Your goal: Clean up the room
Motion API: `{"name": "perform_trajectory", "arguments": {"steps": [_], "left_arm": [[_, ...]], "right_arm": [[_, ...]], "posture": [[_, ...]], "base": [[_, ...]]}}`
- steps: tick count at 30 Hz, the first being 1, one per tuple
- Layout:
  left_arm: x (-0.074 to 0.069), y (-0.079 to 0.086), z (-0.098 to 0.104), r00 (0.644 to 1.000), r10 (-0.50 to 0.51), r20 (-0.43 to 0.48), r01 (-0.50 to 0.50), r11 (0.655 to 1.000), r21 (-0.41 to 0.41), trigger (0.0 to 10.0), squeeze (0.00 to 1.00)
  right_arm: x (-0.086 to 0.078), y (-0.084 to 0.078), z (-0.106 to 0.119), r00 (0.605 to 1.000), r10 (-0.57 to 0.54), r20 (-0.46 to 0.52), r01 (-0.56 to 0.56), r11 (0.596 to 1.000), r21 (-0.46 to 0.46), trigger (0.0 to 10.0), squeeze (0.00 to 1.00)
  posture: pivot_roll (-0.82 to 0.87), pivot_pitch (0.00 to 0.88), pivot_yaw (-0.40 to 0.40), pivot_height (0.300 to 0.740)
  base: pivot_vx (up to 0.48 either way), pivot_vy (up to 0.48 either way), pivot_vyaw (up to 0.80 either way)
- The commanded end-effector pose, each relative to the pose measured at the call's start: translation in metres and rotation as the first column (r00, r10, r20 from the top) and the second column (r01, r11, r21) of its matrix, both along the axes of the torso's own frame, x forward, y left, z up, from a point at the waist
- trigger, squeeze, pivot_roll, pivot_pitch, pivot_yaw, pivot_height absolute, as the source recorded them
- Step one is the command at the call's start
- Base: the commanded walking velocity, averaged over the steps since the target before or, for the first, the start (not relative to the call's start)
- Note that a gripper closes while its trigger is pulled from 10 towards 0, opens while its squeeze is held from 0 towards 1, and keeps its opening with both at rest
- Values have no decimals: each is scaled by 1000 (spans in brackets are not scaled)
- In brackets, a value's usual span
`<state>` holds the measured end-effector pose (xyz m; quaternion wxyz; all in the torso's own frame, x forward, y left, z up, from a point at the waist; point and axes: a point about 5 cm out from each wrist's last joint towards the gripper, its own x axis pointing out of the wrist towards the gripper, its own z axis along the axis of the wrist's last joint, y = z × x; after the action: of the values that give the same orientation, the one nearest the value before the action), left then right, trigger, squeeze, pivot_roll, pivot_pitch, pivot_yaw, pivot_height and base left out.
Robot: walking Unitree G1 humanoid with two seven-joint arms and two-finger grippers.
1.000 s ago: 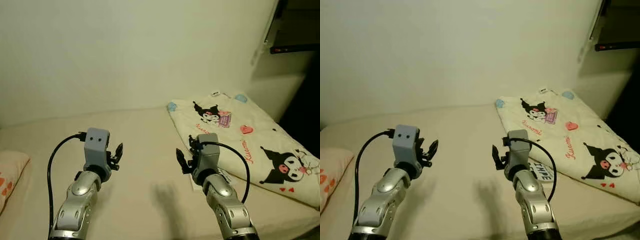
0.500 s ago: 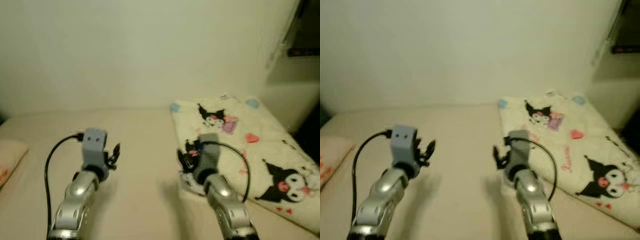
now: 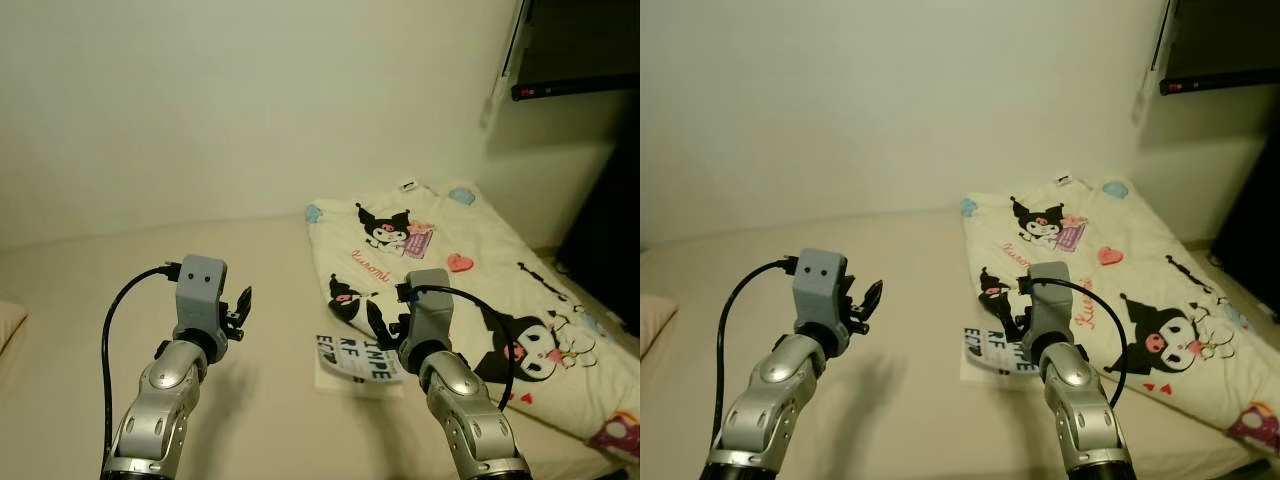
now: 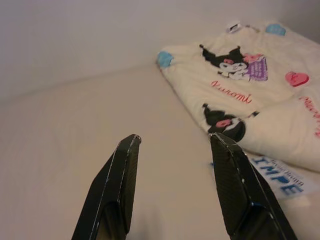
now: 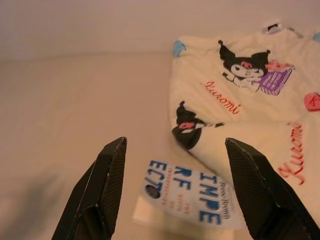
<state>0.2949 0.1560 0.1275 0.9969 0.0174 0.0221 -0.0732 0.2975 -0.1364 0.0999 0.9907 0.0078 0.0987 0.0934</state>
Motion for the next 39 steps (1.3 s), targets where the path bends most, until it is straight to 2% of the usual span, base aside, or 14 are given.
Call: {"name": "perform_trajectory", "arguments": {"steps": [1, 32, 39], "left_arm": [[0, 7, -5, 999, 20, -28, -19, 999, 31, 10000, 0], [0, 6, -4, 1000, 9, -15, -9, 1000, 27, 10000, 0], [-1, 6, -4, 1000, 8, -17, -7, 1000, 22, 10000, 0]], "right_arm": [[0, 4, 2, 1000, 7, 3, -7, 1000, 7, 10000, 0], [2, 1, 2, 1000, -24, 7, 24, 1000, 6, 10000, 0], [1, 6, 1, 1000, 24, 8, -24, 999, -33, 10000, 0]], "posture": [[-96, 26, 26, 740], [-94, 37, 31, 740], [-92, 37, 27, 740]], "base": [[0, 0, 0], [0, 0, 0], [0, 0, 0]]}}
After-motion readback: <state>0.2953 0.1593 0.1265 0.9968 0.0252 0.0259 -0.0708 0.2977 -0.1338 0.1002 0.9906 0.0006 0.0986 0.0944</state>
